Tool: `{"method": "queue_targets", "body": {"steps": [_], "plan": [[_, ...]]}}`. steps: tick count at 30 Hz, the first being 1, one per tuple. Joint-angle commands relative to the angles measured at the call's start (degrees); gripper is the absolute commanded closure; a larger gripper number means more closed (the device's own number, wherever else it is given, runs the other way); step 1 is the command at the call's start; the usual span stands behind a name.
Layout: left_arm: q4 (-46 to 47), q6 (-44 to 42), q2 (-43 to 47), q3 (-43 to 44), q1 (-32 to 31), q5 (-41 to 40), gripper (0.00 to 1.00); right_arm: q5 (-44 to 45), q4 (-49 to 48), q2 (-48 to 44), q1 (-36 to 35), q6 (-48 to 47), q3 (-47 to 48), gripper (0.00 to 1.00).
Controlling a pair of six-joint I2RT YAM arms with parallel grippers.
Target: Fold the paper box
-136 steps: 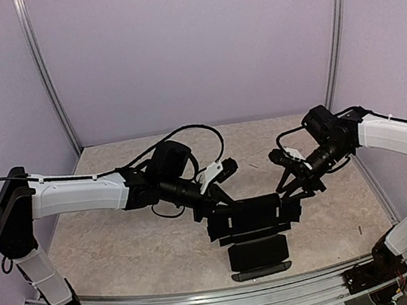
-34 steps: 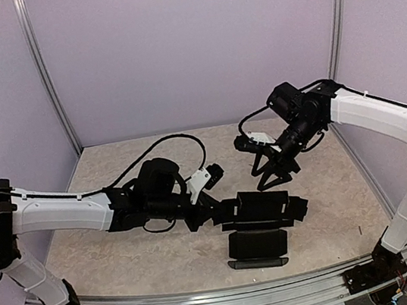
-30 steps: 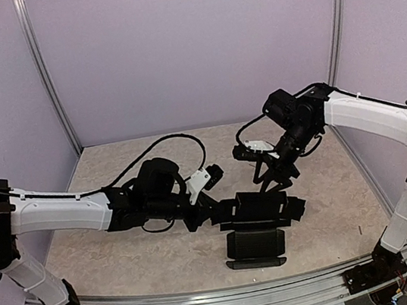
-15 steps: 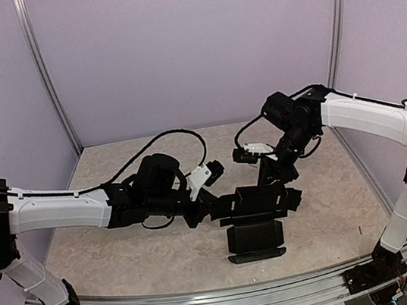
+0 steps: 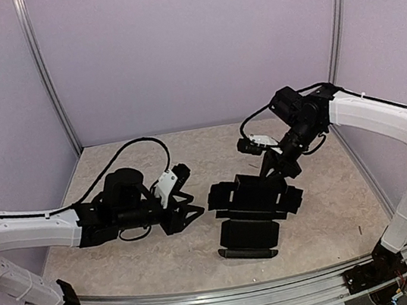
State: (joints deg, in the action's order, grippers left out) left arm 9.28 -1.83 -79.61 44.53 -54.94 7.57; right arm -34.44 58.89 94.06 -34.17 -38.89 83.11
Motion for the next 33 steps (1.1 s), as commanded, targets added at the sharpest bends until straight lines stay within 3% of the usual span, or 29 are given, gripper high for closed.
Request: {"method": "queue_targets", "body": {"steps": [1, 10, 18, 24, 33], "plan": [[10.1, 6.4, 5.7, -8.2, 4.2, 6.4, 0.49, -6.5, -1.3, -4.0, 1.2, -0.4, -2.0, 1.00], [22.9, 21.5, -1.6, -10.4, 9.5, 16.3, 0.50, -10.2, -3.9, -4.7, 2.4, 1.8, -1.8, 1.00], [44.6, 38.9, -14.6, -10.5, 10.9, 29.9, 0.49, -9.8, -5.2, -5.2, 2.4, 2.3, -2.8, 1.00], [59.0, 46.2, -21.9, -10.1, 11.0, 35.3, 0.49, -9.6, -6.6, -5.9, 2.5, 2.5, -4.8, 1.00], [60.6, 47.6, -26.8, -7.0, 9.8, 38.5, 0.49, -10.3, -7.3, -5.7, 2.5, 3.5, -4.6, 1.00]]}}
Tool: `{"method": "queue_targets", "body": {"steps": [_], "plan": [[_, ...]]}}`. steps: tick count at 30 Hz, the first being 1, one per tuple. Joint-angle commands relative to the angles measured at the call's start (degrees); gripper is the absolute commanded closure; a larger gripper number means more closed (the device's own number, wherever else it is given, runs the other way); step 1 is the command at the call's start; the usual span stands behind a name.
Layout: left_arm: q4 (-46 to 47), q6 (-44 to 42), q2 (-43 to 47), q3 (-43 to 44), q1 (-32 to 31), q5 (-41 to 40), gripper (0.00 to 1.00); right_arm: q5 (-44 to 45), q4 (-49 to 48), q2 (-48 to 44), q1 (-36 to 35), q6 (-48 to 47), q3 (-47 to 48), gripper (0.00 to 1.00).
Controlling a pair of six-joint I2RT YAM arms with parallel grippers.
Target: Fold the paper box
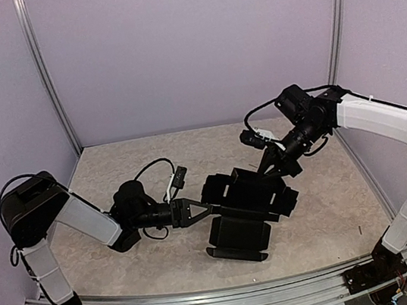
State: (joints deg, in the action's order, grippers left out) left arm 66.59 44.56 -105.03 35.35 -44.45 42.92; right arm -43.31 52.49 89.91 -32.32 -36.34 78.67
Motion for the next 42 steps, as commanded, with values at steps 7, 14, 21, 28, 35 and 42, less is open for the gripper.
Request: {"method": "queue_targets", "body": {"steps": [7, 14, 21, 28, 35, 42], "plan": [[2.1, 0.8, -3.2, 4.5, -1.6, 4.2, 0.52, -4.0, -0.3, -0.9, 0.8, 1.0, 0.5, 1.00], [2.9, 1.7, -6.0, 6.8, -2.2, 6.4, 0.64, -6.1, 0.3, -0.8, 1.2, 0.5, 1.0, 1.00], [3.2, 2.5, -7.7, 7.1, -2.3, 7.0, 0.78, -7.3, 0.5, -0.9, 1.7, 0.5, 1.4, 1.00], [7.6, 4.7, -9.3, 6.9, -2.3, 7.5, 0.83, -10.1, 1.1, -1.0, 2.2, -0.1, 1.8, 1.00], [8.7, 5.7, -11.0, 8.3, -2.9, 8.0, 0.63, -11.1, 1.7, -1.2, 2.3, -0.9, 1.8, 1.00], [4.5, 3.7, -11.6, 10.7, -4.0, 8.2, 0.63, -9.7, 0.6, -1.6, 2.3, -0.4, 1.3, 1.00]]}}
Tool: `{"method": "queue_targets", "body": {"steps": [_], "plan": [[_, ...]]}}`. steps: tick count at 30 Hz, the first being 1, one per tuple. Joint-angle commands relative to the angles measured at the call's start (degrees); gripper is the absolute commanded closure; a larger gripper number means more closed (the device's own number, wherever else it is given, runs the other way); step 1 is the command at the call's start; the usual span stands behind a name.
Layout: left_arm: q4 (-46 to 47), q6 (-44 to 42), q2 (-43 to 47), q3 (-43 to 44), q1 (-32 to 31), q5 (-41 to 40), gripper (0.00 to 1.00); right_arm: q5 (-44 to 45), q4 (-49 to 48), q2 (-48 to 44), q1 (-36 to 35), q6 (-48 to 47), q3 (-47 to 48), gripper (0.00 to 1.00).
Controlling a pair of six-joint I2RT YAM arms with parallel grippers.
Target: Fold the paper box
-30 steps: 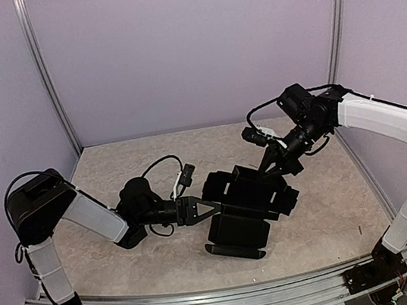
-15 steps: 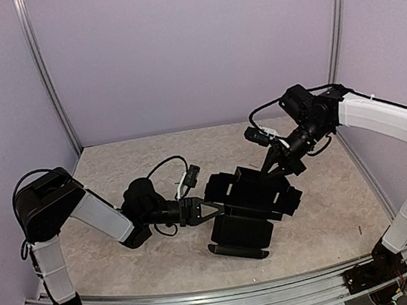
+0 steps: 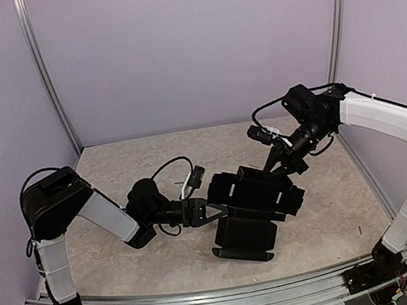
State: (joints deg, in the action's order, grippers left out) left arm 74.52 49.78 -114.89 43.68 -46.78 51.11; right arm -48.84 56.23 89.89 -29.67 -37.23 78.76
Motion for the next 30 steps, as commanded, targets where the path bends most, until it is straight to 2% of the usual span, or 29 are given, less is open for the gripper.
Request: {"method": "queue_targets", "body": {"steps": [1, 9, 15, 17, 20, 24, 30], "plan": [[-4.1, -1.9, -1.7, 2.6, -1.8, -0.1, 0.63, -3.7, -3.4, -1.7, -0.3, 0.7, 1.1, 1.00], [-7.9, -2.6, -1.0, 2.5, -2.4, -5.6, 0.74, -2.8, -5.9, -3.2, -0.2, 2.1, 0.3, 1.00], [1.4, 0.8, -3.7, 2.2, -2.9, -4.9, 0.86, -4.8, -6.4, -3.8, -0.3, 1.9, -0.6, 1.00], [8.1, 3.8, -5.3, 2.0, -3.0, -3.9, 0.79, -5.6, -6.6, -3.9, -0.2, 2.0, -1.3, 1.00], [13.9, 5.7, -7.4, 2.1, -3.1, -2.5, 0.60, -6.1, -6.8, -3.8, -0.3, 2.1, -1.7, 1.00], [16.6, 5.2, -7.4, 1.3, -3.5, -1.9, 0.55, -6.1, -7.3, -3.8, 0.0, 2.4, -1.6, 1.00], [17.5, 4.1, -5.9, -0.9, -3.5, -4.0, 0.56, -6.9, -8.2, -3.8, 0.5, 3.2, -1.7, 1.00]]}}
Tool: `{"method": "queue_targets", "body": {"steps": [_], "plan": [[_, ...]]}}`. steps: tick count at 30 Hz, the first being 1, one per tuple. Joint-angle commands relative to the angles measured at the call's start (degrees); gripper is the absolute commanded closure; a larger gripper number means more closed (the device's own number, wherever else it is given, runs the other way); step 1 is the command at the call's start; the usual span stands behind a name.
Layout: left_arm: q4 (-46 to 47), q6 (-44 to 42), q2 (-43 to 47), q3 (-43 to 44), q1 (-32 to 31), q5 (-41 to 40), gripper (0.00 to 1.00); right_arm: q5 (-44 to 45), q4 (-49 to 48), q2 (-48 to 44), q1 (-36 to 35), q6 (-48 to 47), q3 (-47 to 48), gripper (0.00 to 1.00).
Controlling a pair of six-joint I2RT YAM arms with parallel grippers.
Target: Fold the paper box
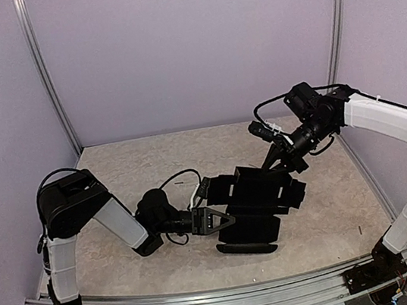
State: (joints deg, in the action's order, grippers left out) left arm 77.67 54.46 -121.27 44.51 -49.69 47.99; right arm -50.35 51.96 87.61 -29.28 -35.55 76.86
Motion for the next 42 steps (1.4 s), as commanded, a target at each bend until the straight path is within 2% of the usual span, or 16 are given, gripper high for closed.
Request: {"method": "queue_targets", "body": {"steps": [1, 7, 12, 17, 20, 23, 33, 42], "plan": [[14.9, -0.7, 0.6, -2.1, -0.7, -1.5, 0.56, -5.8, -3.9, -1.4, 0.1, 1.5, 0.2, 1.00], [17.2, -1.4, 2.2, -4.2, -0.7, -3.8, 0.56, -5.5, -3.7, -0.8, 0.3, 0.8, -0.7, 1.00], [17.0, -4.9, 7.1, -11.5, -0.5, -6.6, 0.51, -5.2, -4.1, -1.4, 1.0, 0.6, -0.6, 1.00], [12.3, -9.4, 13.2, -16.0, -0.5, -7.4, 0.47, -5.1, -4.9, -1.4, 1.2, 0.7, -1.6, 1.00], [12.1, -9.5, 15.0, -17.9, -0.6, -11.2, 0.47, -5.0, -5.0, -1.4, 1.2, 0.4, -1.9, 1.00], [16.8, -7.8, 15.0, -19.6, -0.2, -16.1, 0.47, -4.5, -5.3, -1.6, 1.2, 0.4, -2.5, 1.00], [17.2, -6.0, 12.0, -12.4, -0.6, -19.8, 0.46, -5.3, -5.7, -1.8, 1.2, 0.4, -3.3, 1.00], [17.2, -5.9, 10.7, -9.9, -2.4, -18.4, 0.45, -4.9, -6.6, -2.3, 1.2, 0.7, -4.7, 1.00]]}}
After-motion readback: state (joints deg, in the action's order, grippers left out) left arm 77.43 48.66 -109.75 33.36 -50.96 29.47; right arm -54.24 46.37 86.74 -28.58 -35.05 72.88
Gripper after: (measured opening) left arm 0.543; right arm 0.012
